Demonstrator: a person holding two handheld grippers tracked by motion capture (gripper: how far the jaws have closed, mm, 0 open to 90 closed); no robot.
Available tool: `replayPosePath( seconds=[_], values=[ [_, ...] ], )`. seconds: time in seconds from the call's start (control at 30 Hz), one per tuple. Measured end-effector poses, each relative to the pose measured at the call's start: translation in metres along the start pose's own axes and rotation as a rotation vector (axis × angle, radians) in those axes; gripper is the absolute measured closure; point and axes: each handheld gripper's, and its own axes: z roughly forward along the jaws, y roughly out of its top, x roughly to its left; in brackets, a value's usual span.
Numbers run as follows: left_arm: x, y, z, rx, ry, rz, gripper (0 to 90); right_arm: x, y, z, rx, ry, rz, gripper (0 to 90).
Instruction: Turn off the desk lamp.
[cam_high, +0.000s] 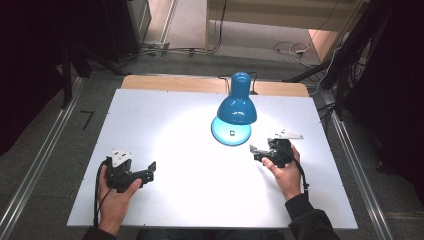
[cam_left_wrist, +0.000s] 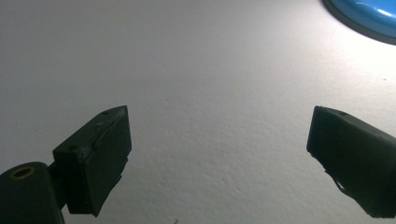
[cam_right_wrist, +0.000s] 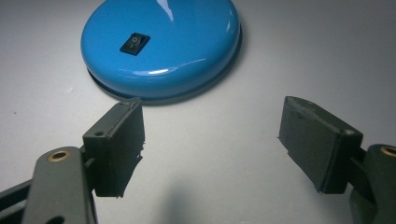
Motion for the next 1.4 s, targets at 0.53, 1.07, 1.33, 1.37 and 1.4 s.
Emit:
replayPosePath(
  seconds=[0.53,1.07,1.33,1.37,1.4],
  values=[
    [0.001,0.000,0.000,-0.001,-0.004,-0.005,7.7,0.014,0.009,0.011,-0.085,-0.008,-0.039,51.9],
    [0.002,0.000,0.000,-0.003,-0.008,-0.007,7.9,0.032,0.015,0.037,-0.101,0.079,-0.033,87.6],
    [0.003,0.000,-0.001,-0.005,-0.015,-0.009,8.0,0.040,0.021,0.051,-0.118,0.087,-0.032,87.6],
    [0.003,0.000,-0.001,-0.005,-0.015,-0.009,8.0,0.041,0.021,0.052,-0.120,0.089,-0.032,87.6],
    [0.003,0.000,-0.001,-0.005,-0.016,-0.010,8.0,0.042,0.021,0.054,-0.119,0.088,-0.034,87.6]
  ],
)
